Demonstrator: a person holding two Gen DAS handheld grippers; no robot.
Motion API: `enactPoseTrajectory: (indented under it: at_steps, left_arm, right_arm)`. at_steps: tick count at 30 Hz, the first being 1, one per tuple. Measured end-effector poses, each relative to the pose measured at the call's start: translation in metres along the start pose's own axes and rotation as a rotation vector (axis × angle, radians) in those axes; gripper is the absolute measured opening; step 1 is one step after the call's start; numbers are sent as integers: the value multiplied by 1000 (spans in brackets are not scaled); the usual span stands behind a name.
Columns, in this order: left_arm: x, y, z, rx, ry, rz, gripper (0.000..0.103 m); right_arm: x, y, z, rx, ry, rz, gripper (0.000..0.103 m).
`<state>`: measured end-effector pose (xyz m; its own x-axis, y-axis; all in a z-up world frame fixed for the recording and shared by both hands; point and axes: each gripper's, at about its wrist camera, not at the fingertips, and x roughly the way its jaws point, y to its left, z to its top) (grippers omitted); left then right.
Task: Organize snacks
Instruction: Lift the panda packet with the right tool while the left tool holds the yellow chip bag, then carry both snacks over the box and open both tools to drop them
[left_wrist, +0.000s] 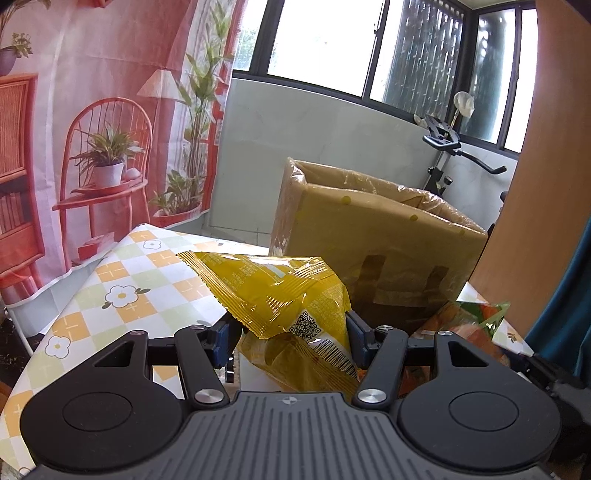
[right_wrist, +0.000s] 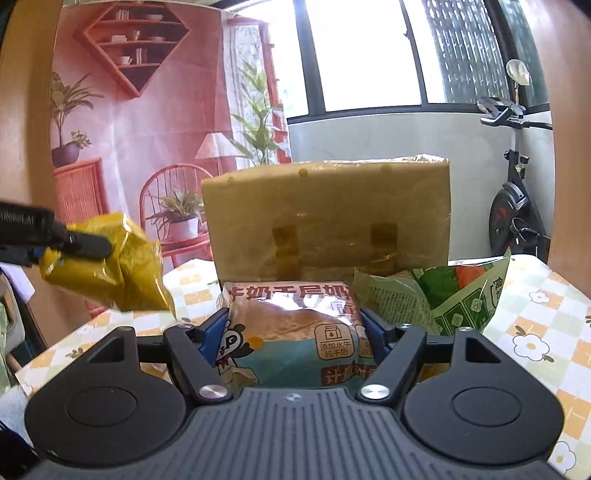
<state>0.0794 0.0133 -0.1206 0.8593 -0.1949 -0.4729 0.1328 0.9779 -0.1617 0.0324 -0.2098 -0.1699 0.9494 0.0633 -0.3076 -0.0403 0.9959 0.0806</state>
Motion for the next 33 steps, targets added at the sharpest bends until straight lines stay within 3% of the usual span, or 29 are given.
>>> enactPoseTrajectory:
  at_steps: [6, 13, 18, 25, 33]
  left_arm:
    - [2, 2, -1, -3, 13, 12, 62]
    - [4, 2, 4, -8, 20, 22, 62]
    - [-2, -3, 31, -4, -43, -1, 62]
    - [-6, -26, 82, 43, -163, -77, 63]
    - [33, -41, 101, 2, -145, -169, 62]
  right_arm:
    - [-5, 3, 5, 4, -35, 32, 75]
    - [1, 18, 1, -34, 2, 80, 75]
    - [-13, 7, 36, 9, -103, 77, 75]
    - [-27, -22, 100, -68, -242, -8, 75]
    - [1, -61, 135, -46, -201, -41, 75]
